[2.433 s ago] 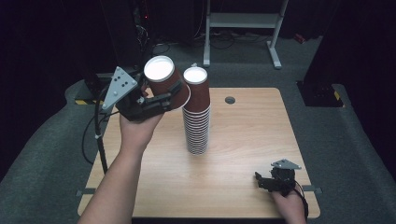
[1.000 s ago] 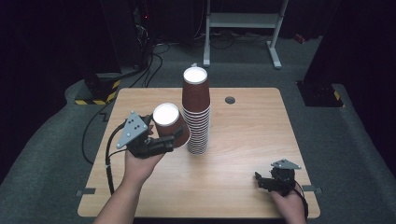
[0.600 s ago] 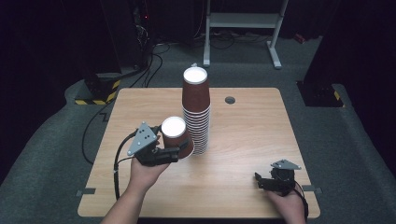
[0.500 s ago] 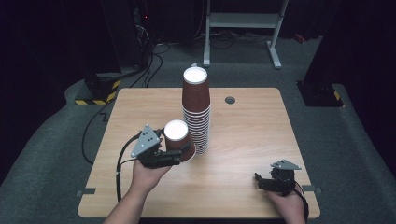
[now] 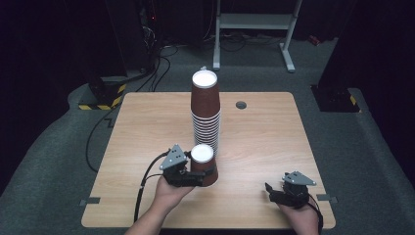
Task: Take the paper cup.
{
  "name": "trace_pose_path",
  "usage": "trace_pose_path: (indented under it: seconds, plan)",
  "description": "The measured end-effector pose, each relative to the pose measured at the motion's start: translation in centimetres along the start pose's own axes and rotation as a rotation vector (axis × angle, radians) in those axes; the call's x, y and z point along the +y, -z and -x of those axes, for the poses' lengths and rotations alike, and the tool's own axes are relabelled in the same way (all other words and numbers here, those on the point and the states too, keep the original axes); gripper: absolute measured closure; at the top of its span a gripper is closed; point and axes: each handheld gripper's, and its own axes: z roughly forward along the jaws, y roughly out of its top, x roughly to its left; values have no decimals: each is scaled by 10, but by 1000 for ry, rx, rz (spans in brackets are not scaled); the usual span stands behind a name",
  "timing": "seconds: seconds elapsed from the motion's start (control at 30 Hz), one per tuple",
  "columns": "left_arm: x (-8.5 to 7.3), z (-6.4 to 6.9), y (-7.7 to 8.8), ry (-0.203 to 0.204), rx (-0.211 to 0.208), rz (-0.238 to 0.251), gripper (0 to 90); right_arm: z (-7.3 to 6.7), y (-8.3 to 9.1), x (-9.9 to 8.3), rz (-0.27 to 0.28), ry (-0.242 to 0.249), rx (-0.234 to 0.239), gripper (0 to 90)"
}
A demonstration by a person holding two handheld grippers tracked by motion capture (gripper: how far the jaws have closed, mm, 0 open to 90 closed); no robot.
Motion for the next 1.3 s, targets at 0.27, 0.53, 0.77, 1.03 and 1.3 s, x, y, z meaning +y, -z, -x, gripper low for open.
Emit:
trace_pose_path:
  seconds: [0.27, 0.53, 0.77, 1.03, 1.3]
  plan:
    - [-12, 3, -24, 91, -97, -30, 198, -10, 11, -2, 86, -1, 21, 207]
    - [-14, 7, -48, 164, -180, -42, 199, -32, 20, -3, 154, 29, 67, 256]
    - [-14, 8, -67, 257, -257, -46, 199, -49, 24, -4, 203, 46, 86, 297]
    - [-15, 8, -77, 339, -323, -46, 200, -61, 29, -2, 270, 67, 104, 345]
    - [-11, 12, -80, 391, -362, -34, 200, -70, 33, 5, 352, 84, 114, 349]
